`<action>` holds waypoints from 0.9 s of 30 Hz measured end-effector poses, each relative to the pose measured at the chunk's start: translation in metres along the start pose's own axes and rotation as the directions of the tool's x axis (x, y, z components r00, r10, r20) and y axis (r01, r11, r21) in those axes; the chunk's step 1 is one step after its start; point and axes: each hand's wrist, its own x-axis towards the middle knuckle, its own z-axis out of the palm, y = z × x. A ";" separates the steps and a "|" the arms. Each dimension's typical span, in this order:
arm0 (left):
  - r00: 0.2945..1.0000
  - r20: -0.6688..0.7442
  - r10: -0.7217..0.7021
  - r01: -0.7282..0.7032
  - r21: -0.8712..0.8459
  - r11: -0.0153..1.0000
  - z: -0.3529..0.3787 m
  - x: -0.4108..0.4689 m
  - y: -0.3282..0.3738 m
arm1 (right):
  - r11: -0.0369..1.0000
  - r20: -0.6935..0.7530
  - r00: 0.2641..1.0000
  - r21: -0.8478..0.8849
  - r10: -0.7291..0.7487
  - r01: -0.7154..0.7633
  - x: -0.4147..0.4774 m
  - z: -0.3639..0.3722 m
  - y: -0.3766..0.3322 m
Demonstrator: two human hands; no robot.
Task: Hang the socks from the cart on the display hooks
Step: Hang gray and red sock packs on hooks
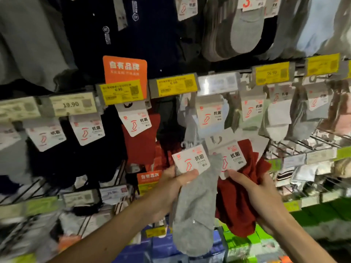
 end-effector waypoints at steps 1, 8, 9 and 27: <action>1.000 -0.016 -0.009 0.009 -0.011 1.000 -0.008 -0.005 -0.003 | 1.000 0.022 1.000 -0.010 0.014 -0.014 -0.003 0.008 0.006; 0.996 -0.080 0.032 -0.026 0.068 0.997 -0.103 -0.059 -0.027 | 0.991 0.215 0.974 -0.124 0.073 -0.046 -0.051 0.099 0.044; 0.995 -0.088 0.043 -0.038 0.061 0.997 -0.121 -0.071 -0.031 | 0.990 0.247 0.967 -0.138 0.071 -0.038 -0.061 0.116 0.049; 0.754 -0.493 0.434 -0.381 0.210 0.900 -0.425 -0.249 -0.013 | 0.965 0.501 0.864 -0.204 -0.043 0.167 -0.196 0.453 0.119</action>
